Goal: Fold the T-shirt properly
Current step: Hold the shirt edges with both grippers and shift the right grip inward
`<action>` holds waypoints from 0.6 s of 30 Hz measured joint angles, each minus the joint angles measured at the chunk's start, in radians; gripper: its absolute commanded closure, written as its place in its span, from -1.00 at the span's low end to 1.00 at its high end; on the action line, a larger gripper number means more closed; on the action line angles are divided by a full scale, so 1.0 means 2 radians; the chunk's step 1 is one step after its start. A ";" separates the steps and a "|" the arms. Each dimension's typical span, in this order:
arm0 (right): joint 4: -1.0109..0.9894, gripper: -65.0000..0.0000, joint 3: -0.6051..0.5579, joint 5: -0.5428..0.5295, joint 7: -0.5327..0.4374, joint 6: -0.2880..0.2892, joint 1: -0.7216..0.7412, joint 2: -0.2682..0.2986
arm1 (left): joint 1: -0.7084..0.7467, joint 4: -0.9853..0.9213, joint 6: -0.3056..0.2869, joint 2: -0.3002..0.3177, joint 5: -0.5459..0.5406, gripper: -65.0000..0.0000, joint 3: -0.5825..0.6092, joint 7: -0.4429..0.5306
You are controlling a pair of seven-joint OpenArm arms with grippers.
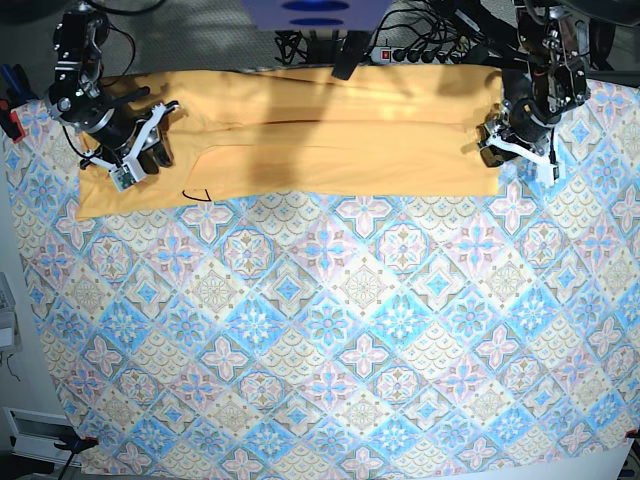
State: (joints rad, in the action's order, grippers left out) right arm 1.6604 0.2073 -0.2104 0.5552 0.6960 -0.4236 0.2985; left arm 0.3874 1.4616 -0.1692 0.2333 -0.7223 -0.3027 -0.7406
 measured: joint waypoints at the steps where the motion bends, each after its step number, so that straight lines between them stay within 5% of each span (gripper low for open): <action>1: 0.000 0.54 0.000 0.000 0.000 0.000 0.000 0.000 | 0.000 -0.001 0.000 0.000 -0.001 0.66 0.000 0.001; 11: 0.000 0.54 0.000 0.000 0.000 0.000 0.000 0.000 | 0.005 0.024 0.003 -0.003 0.001 0.69 0.009 -0.022; 18: -0.001 0.54 0.000 0.000 0.000 0.000 0.001 0.000 | 0.010 0.049 0.000 -0.010 0.003 1.00 0.011 -0.043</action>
State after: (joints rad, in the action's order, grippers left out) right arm 1.6592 0.2073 -0.2104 0.5545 0.6960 -0.4210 0.2985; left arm 0.4076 1.5597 -0.1692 0.2134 -0.7166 -0.2798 -0.8268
